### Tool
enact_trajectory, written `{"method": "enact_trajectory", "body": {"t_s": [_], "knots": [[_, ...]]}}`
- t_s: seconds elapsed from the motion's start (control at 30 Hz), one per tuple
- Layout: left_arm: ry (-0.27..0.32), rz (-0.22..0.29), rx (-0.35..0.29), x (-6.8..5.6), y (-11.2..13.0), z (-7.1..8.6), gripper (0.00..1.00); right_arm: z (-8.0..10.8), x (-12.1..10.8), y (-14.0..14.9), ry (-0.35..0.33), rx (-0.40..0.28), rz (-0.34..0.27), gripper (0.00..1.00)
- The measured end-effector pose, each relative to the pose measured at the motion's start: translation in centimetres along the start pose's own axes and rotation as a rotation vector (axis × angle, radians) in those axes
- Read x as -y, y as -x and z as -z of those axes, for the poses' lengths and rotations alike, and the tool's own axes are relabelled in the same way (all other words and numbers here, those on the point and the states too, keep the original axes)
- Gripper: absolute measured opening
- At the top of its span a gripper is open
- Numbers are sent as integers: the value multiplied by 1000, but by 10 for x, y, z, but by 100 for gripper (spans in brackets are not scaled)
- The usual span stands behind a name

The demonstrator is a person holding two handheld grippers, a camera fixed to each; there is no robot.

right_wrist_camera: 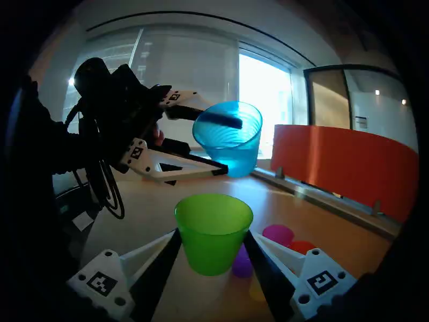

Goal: Pour water

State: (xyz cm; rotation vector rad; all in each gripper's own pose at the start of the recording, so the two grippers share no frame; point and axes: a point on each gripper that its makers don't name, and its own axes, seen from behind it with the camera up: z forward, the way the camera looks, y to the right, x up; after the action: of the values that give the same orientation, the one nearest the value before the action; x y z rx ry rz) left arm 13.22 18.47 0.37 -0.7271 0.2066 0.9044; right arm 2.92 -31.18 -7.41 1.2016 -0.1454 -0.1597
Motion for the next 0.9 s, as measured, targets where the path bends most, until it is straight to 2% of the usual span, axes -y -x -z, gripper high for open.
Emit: {"method": "enact_trajectory", "body": {"t_s": [0.9], "knots": [[2,-23,-3,-1,-3,-1,79,3,0,-2,-16,8,20,86]]}}
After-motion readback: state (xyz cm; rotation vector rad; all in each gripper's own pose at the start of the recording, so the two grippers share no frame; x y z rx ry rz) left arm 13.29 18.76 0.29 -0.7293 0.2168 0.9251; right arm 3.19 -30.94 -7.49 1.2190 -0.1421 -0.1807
